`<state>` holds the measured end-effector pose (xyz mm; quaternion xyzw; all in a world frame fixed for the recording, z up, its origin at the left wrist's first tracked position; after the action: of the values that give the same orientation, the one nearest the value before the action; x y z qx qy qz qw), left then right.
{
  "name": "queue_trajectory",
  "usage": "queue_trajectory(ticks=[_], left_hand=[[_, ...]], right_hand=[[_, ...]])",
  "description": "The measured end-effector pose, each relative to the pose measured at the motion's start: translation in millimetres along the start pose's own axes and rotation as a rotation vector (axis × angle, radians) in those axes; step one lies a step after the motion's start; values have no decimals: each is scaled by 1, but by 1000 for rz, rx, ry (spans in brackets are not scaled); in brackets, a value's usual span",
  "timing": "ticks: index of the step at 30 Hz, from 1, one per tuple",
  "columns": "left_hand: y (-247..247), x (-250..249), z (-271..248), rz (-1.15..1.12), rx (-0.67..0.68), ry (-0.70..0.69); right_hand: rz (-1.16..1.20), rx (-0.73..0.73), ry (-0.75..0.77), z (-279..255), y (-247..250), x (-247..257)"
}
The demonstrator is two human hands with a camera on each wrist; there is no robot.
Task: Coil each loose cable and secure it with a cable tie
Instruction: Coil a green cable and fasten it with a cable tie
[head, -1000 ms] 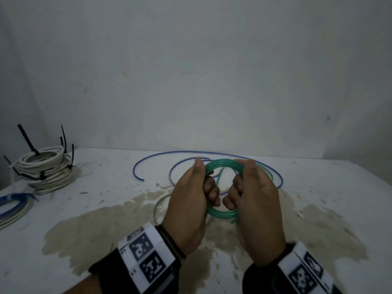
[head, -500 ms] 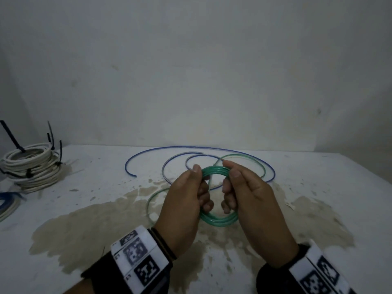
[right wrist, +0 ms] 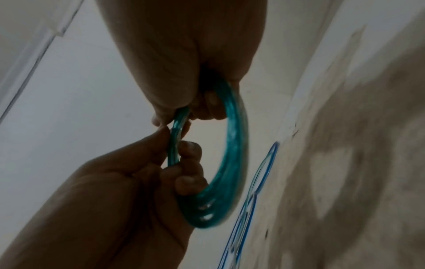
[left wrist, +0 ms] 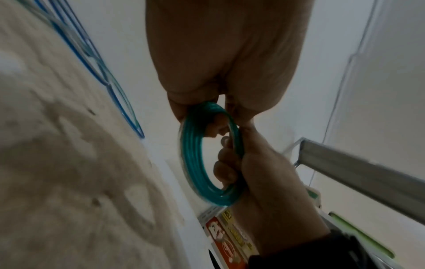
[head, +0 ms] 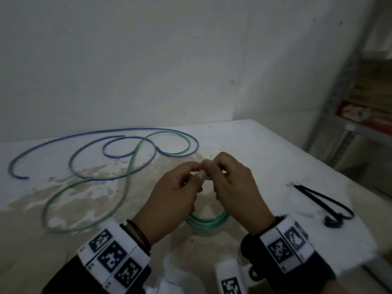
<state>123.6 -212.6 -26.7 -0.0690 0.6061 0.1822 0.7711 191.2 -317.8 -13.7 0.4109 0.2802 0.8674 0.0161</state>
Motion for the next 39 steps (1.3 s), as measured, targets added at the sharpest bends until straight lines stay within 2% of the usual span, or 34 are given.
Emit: queue_trajectory(ticks=[3, 7, 16, 21, 24, 27, 30, 33, 39], left_hand=[[-24, 2, 7, 78, 63, -45], [-52, 17, 8, -213, 190, 178], [-52, 31, 8, -208, 36, 142], [-37, 52, 5, -415, -109, 289], [-33, 55, 2, -515, -137, 315], [-32, 56, 2, -563, -150, 310], [-29, 58, 2, -576, -165, 311], [-25, 62, 2, -592, -185, 328], [-20, 66, 0, -619, -217, 331]], right_hand=[[-72, 61, -97, -1, 15, -23], [-65, 98, -187, -5, 24, -42], [-54, 217, -359, -13, 25, -47], [-496, 205, -318, -6, 82, -62], [-695, 245, -452, -15, 135, -85], [-916, 389, -602, -31, 165, -109], [-995, 530, -682, -43, 167, -119], [-1074, 645, -685, -47, 160, -132], [-1121, 637, -661, -43, 154, -139]])
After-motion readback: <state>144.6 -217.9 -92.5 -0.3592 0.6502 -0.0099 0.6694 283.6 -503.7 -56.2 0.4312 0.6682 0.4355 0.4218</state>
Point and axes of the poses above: each hand's wrist, its own z-axis towards the middle knuckle, its own y-axis out of the back of the hand, x = y × z, the point moved 7 cm from there along z, towards the middle knuckle, and after that the axes turned 9 degrees about -z, right-handed, at the moved point
